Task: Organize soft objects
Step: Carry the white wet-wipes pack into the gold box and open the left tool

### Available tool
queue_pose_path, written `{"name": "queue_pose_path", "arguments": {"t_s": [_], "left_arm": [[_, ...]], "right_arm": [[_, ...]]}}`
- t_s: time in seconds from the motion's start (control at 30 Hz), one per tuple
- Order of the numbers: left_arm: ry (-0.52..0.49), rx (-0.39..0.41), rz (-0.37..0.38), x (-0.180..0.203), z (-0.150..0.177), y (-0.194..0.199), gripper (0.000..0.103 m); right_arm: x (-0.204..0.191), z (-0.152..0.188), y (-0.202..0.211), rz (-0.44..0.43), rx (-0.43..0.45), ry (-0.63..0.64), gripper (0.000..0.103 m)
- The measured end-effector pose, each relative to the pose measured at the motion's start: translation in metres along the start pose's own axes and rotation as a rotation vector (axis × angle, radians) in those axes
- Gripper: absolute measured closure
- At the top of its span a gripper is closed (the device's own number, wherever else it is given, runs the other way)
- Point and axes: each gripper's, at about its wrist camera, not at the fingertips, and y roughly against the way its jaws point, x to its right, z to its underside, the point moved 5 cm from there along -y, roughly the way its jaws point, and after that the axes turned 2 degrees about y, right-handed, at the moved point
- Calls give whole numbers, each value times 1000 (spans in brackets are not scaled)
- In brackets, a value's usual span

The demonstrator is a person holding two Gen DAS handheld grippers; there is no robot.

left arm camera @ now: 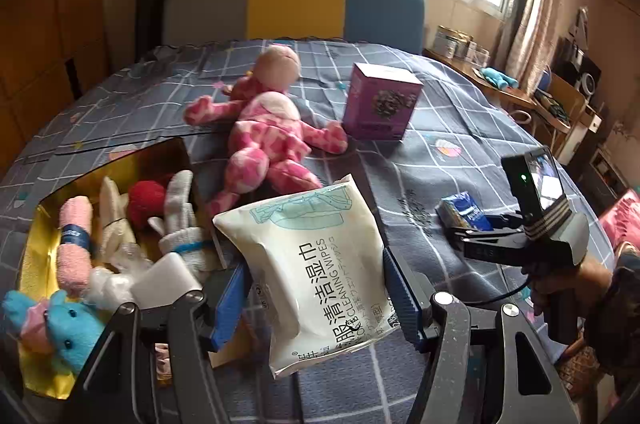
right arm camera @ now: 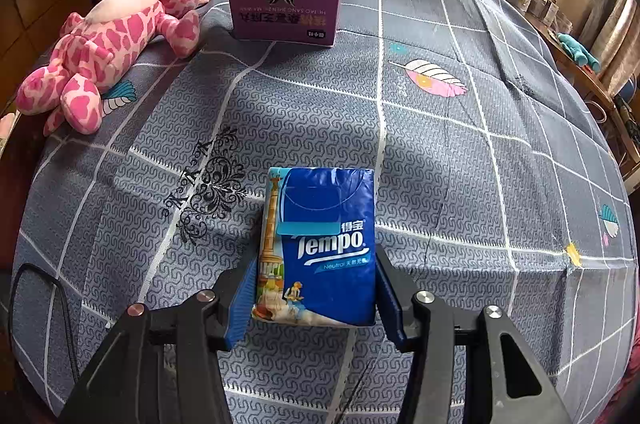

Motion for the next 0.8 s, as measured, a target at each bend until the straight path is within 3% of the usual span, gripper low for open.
{"name": "queue_pose_path", "arguments": {"t_s": [0.47,0.6,0.67,0.8], "left_arm": [[119,20,-84,-61,8,21,38],[223,31,-92,-102,9,34,38],[322,34,-86,-135,11,43,38],[454,48,-150,-192,18,58,38]], "right_arm": [[-3,1,1,29,17,31,50],[-3,0,3,35,19,38,50],[-3,0,4,38,19,42,50],[-5,0,5,55,21,59,50]]}}
